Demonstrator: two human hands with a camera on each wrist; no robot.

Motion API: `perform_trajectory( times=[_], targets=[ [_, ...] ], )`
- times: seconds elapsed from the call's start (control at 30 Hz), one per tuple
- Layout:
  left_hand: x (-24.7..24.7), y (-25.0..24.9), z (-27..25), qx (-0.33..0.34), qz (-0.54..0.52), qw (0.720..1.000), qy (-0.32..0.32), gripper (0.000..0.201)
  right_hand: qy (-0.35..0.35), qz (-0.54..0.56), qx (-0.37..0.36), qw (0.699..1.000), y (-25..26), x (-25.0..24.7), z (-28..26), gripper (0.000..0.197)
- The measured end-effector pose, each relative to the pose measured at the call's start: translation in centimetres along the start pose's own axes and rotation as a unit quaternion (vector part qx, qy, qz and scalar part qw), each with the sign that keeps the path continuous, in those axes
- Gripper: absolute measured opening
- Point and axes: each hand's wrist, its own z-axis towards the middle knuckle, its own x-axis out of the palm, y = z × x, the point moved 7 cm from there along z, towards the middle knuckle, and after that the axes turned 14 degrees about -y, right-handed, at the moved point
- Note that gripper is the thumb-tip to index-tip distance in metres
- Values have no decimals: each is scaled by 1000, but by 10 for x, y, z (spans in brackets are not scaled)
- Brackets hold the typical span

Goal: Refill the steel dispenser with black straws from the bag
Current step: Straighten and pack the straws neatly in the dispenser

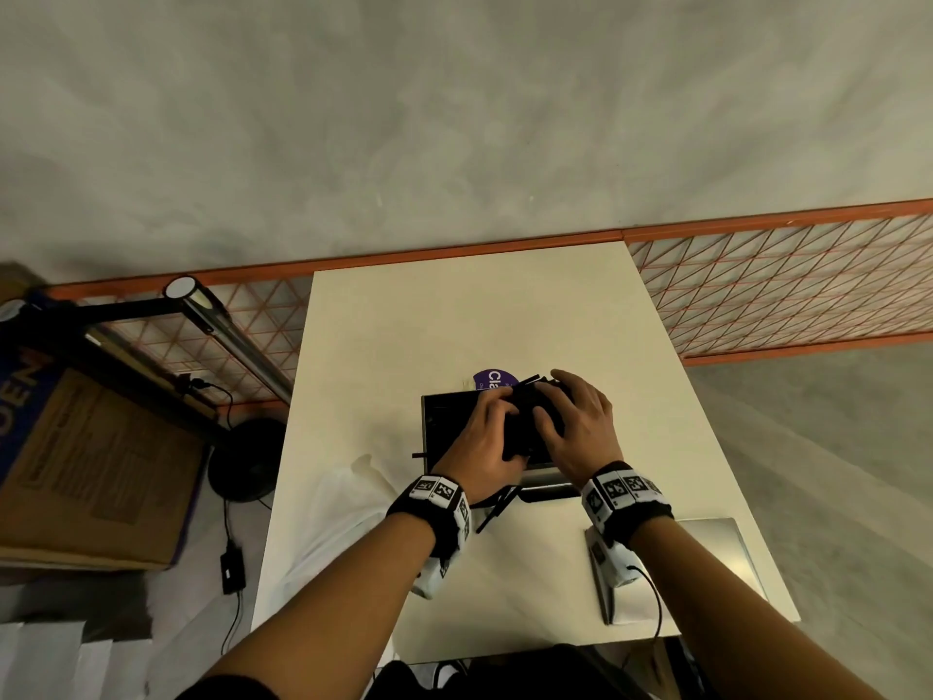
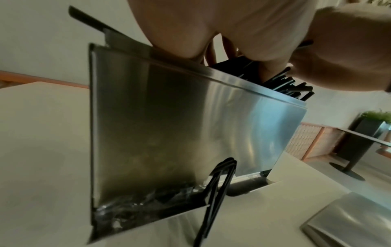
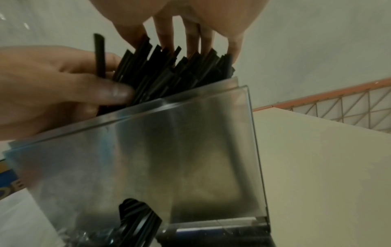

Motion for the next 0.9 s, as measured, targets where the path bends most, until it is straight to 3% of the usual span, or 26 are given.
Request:
perform_trajectory(
  times=[0.17,0.47,0.7,0.9],
  targets=[
    [4,-2,4,29,-13,999,-22,28,-1,5,22,1000,-4,-1,0,43],
    [19,-15,12,62,4,997,-52,32,-3,53,65,996,-4,-4,9,47],
    [26,-39,22,53,-12,996,-75,31,-65,151,151,975,-18,-18,18,47],
    [12,-37,20,4,-83,995,-50,54,-26,94,72,993,-3,-12,12,42]
  ],
)
